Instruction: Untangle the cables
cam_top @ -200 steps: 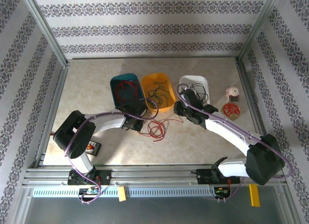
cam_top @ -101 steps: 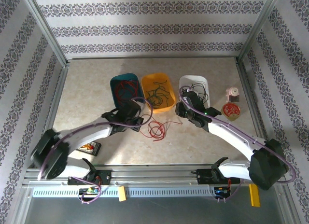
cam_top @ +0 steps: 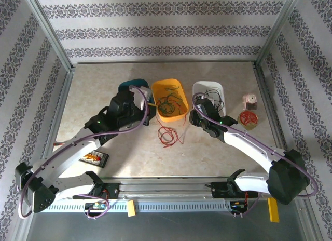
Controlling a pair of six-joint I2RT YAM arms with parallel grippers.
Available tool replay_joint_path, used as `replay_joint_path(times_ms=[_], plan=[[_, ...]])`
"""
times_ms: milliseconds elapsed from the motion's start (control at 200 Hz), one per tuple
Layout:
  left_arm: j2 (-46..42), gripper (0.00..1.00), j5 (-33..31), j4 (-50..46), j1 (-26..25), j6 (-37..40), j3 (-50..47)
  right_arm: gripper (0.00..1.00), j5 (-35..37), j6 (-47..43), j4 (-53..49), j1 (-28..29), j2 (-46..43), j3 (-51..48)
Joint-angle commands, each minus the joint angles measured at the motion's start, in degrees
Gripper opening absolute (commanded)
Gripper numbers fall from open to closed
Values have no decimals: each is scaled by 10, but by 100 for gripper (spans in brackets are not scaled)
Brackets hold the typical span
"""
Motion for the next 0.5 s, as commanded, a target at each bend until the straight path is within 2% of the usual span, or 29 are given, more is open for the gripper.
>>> replay_joint_path(times_ms=[0,225,495], plan=[[-21,0,-23,-19,23,8,52,42,25,-6,10,-5,-15,-11],[-25,0,-102,-58,77,6,136,42,27,-5,10,-6,-24,-20],[40,0,-215,-139,152,9,230,42,18,-20,7,-7,-17,-9]])
